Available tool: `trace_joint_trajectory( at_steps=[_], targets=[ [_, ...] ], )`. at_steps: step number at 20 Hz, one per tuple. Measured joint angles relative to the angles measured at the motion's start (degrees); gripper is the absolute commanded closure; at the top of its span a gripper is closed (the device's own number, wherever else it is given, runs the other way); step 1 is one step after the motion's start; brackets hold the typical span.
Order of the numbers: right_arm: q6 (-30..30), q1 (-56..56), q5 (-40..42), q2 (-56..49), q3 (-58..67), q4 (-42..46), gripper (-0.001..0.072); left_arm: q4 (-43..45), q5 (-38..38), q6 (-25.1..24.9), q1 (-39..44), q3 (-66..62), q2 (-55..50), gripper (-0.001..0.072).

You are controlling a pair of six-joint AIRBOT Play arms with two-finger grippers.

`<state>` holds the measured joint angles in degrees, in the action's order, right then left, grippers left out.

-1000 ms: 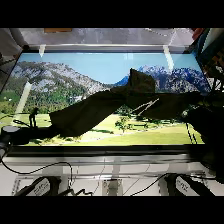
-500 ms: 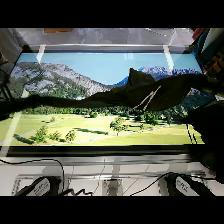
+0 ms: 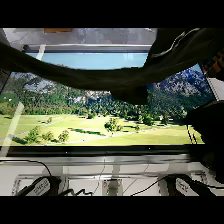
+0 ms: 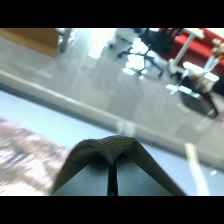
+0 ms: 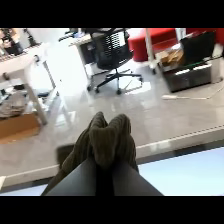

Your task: Fold the clothes and pants, and hang the long-sleeved shirts on hangers.

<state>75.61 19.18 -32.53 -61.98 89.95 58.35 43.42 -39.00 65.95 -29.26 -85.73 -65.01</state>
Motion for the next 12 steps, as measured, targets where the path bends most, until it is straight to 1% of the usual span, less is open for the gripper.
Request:
trace_joint_trajectory(
  at_steps=[2,4,6,9,12],
  targets=[
    [0.15,2.19,-8.79,-1.36,0.7,6.19,0.0683,8.28,-4.85,1.75,-1.22,0.37,-0.96,0.0689],
    [0.52,4.57,-20.68,-3.82,0.09,12.44,0.0684,16.5,-10.88,4.68,-2.29,2.69,-2.86,0.0688],
    [0.79,7.13,-31.47,-5.88,-2.32,16.17,0.0684,21.66,-17.03,5.51,-2.91,5.86,-4.96,0.0688],
    [1.09,9.2,-39.58,-6.73,-7.87,18.6,0.0684,25.77,-23.56,2.19,-3.08,10.99,-7.32,0.0687],
    [0.13,10.1,-43.28,-5.77,-14.43,20.96,0.0684,29.24,-30.01,-4.5,-3.67,15.82,-8.5,0.0687]
  ],
)
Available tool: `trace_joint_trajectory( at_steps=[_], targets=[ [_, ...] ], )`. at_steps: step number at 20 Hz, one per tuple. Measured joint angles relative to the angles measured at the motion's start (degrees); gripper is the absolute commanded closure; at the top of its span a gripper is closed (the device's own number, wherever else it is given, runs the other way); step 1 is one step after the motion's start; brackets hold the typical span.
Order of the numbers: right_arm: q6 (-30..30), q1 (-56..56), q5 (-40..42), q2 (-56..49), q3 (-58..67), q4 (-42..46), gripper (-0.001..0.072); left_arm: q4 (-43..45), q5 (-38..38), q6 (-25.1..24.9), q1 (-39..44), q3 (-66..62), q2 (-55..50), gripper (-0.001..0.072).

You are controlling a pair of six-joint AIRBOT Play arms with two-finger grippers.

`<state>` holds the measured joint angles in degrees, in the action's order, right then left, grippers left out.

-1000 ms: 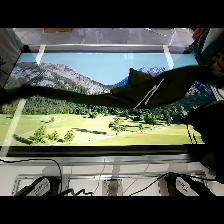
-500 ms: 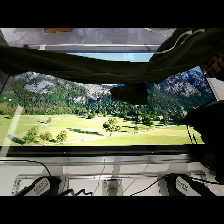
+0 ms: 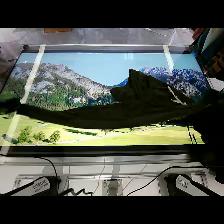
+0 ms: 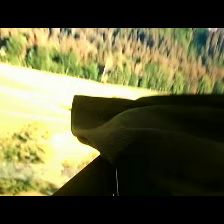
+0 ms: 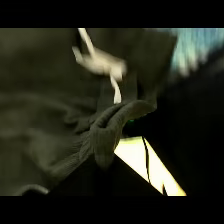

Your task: Fold the clothes and pants, and hang the long-sleeved shirts on hangers.

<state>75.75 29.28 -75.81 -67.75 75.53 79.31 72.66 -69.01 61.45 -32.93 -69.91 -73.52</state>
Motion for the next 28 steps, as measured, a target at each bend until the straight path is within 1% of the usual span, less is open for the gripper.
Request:
trace_joint_trajectory(
  at_steps=[3,6,9,13,16,20,28],
  targets=[
    [-1.09,0.31,-2.86,1.79,-6.71,1.92,0.0683,3.45,-4.98,-4.15,-1.31,3.82,-0.42,0.0687],
    [-1.57,0.44,-5.25,3.56,-11.78,3.72,0.0684,5.11,-7.54,-5.97,-2.73,5.86,-0.57,0.0687],
    [-1.73,0.44,-7.93,5.51,-14.75,6.36,0.0683,5.99,-8.9,-6.62,-4.13,6.67,-0.59,0.0688],
    [-1.88,0.44,-9.94,8.35,-16.13,8.17,0.0684,7.26,-9.25,-7.37,-5.14,7.02,-0.59,0.0687],
    [-2.19,0.44,-12.17,9.35,-16.48,11.72,0.0684,10.25,-9.4,-7.67,-5.44,7.67,-0.57,0.0688],
    [-2.29,0.44,-14.58,9.9,-17.59,13.88,0.0683,12.7,-7.96,-7.87,-5.62,11.76,-0.61,0.0687],
    [-2.36,0.44,-16.24,12.13,-28.22,14.8,0.0682,21.14,-4.28,-7.91,-5.68,15.02,-0.61,0.0687]
  ],
)
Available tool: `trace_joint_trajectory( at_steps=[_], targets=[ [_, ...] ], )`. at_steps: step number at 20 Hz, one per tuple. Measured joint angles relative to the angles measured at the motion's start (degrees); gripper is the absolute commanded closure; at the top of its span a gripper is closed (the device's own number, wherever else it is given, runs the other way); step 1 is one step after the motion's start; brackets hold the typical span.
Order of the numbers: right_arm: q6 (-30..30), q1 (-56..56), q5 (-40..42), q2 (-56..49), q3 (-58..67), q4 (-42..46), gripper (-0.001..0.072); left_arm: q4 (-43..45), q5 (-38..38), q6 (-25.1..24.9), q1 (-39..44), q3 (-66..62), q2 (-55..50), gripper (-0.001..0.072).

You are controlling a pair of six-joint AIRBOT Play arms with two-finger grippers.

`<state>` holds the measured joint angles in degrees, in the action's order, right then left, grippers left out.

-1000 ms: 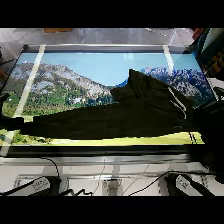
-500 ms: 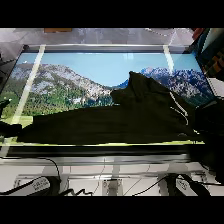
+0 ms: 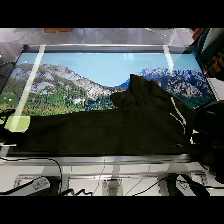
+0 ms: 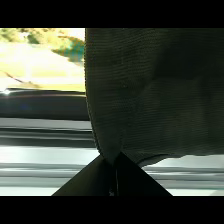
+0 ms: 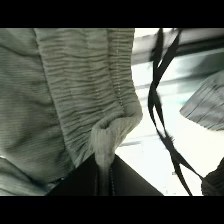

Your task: Fold the clothes and pants, and hang the long-sleeved shirts on hangers.

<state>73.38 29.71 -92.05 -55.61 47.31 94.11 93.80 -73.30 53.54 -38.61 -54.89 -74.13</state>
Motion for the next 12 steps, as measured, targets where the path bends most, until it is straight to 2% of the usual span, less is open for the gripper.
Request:
trace_joint_trajectory(
  at_steps=[3,4,5,6,7,8,9,12],
  targets=[
    [0.0,0.0,0.37,0.24,-1.62,0.11,0.0682,1.18,1.29,0.0,0.0,0.17,-0.02,0.0687],
    [0.0,0.0,0.61,0.28,-1.9,0.13,0.0638,1.49,1.53,0.0,0.0,0.2,-0.02,0.0686],
    [0.0,0.0,0.81,0.31,-2.1,0.13,0.0404,1.62,1.81,0.0,0.0,0.24,-0.02,0.0684],
    [0.0,0.0,0.87,0.31,-2.25,0.26,0.0118,1.66,1.99,0.0,0.0,0.24,0.0,0.0563],
    [0.0,0.0,1.4,0.33,-2.34,0.26,0.0,1.62,2.23,-0.02,0.0,0.24,-0.02,0.0261],
    [0.11,0.0,2.38,0.31,-2.4,0.13,0.0002,1.44,2.34,-0.02,0.0,0.24,0.0,-0.0013],
    [0.79,0.0,2.82,0.33,-2.47,0.13,0.0003,0.96,2.38,0.0,0.0,0.24,-0.02,0.001],
    [2.49,0.0,4.55,0.35,-2.43,0.09,0.0009,0.37,2.82,0.02,0.0,0.24,-0.02,0.0011]
  ],
)
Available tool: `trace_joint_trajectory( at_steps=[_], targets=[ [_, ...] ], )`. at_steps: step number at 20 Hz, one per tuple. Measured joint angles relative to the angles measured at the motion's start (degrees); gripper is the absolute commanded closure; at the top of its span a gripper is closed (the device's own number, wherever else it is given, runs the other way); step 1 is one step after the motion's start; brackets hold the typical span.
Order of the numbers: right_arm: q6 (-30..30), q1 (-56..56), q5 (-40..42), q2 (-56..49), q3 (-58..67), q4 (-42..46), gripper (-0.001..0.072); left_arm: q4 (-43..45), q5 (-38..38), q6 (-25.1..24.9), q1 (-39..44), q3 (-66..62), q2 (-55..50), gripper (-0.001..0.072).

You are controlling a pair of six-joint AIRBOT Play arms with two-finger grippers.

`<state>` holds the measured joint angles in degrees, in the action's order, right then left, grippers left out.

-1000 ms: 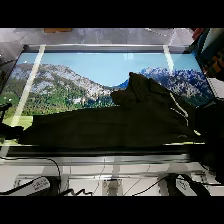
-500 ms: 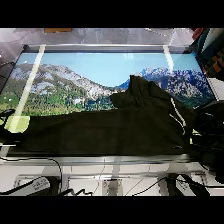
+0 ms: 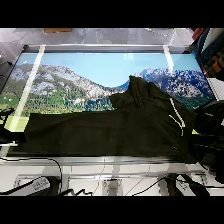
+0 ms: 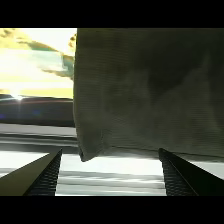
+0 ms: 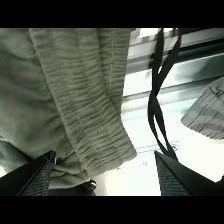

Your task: Fold the clothes and pants, and hang the long-sleeved shirts on hangers.

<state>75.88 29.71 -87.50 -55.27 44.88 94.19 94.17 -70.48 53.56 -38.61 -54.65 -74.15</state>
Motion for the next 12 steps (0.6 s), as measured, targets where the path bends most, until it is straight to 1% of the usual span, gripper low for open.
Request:
trace_joint_trajectory(
  at_steps=[2,4,6,8,9,10,11,12],
  targets=[
    [0.7,0.0,0.85,0.0,0.63,0.0,0.001,-0.31,0.24,0.31,0.0,-0.31,0.0,0.0013],
    [1.64,0.0,2.21,0.0,2.25,-0.07,0.001,-0.37,0.44,1.75,0.0,-1.77,0.0,0.0013],
    [2.95,0.0,4.13,0.0,4.92,-0.83,0.0011,-0.13,0.7,4.24,0.17,-4.83,0.0,0.0013],
    [4.13,0.0,7.08,-0.02,8.57,-2.93,0.0011,-0.13,0.92,7.76,0.83,-8.87,0.0,0.0014],
    [4.52,-0.02,8.85,-0.02,10.62,-5.07,0.0011,-0.81,0.96,9.31,1.4,-11.02,0.0,0.0025],
    [4.76,-0.2,10.99,-0.02,12.44,-7.67,0.0011,-2.25,1.05,10.45,2.08,-12.87,0.0,0.0096],
    [4.96,-0.55,13.4,-0.04,14.32,-10.84,0.0011,-4.42,1.44,11.23,3.04,-14.67,0.0,0.014],
    [5.07,-1.14,15.98,-0.04,15.8,-13.86,0.0011,-6.73,1.95,12.0,4.13,-16.09,0.0,0.0141]
  ],
)
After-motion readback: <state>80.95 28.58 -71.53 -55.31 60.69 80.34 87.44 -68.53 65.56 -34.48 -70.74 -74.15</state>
